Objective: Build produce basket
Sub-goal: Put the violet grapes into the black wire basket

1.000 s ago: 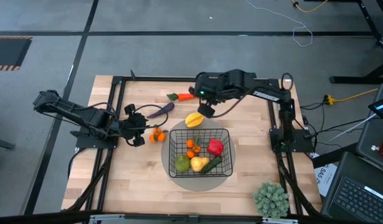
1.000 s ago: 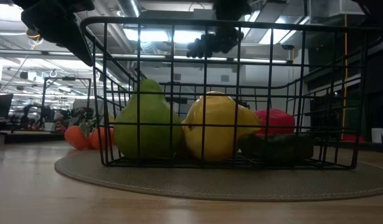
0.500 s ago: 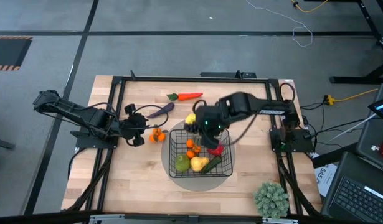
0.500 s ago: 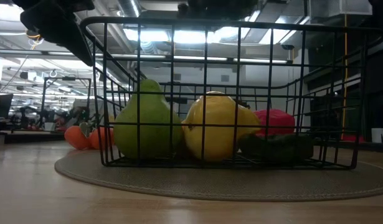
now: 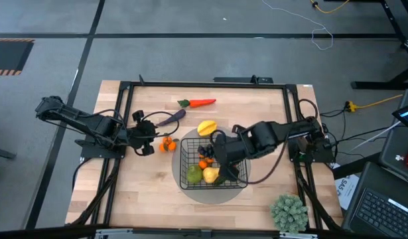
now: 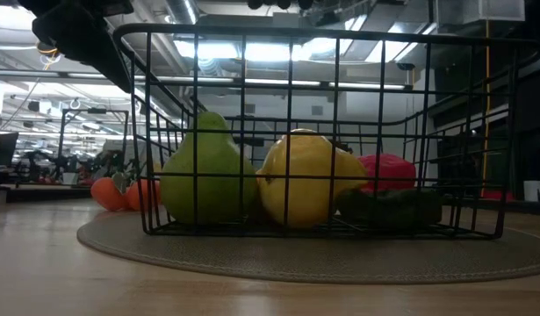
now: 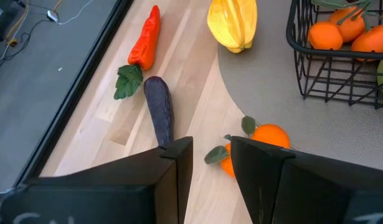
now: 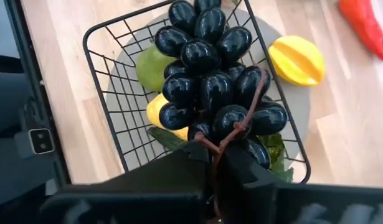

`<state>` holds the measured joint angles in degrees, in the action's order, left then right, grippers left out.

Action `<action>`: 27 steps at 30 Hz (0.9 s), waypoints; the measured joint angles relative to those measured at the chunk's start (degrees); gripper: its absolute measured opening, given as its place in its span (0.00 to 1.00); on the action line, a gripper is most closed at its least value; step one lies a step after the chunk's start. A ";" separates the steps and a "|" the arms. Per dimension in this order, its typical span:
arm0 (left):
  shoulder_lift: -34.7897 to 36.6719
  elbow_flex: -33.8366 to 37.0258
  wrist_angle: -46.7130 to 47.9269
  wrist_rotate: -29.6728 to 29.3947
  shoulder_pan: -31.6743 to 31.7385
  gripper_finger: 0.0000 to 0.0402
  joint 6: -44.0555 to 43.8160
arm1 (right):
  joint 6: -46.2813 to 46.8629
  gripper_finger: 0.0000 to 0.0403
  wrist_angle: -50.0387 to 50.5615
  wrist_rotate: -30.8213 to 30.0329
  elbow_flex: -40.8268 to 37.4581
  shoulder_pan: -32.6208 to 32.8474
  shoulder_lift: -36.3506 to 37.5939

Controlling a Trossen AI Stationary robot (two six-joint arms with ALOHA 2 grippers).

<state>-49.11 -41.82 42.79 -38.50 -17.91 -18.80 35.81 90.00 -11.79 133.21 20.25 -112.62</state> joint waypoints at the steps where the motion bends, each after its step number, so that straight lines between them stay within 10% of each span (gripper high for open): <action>1: -0.01 0.00 0.00 0.00 0.00 0.24 0.01 | -0.09 0.03 0.00 -0.63 0.00 0.37 0.00; 27: 0.00 0.00 0.00 0.00 0.00 0.24 -0.03 | -15.36 0.09 -10.74 -7.68 0.00 0.61 0.00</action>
<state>-49.12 -41.82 42.78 -38.50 -17.91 -18.83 20.45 79.25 -19.48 133.21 20.86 -112.62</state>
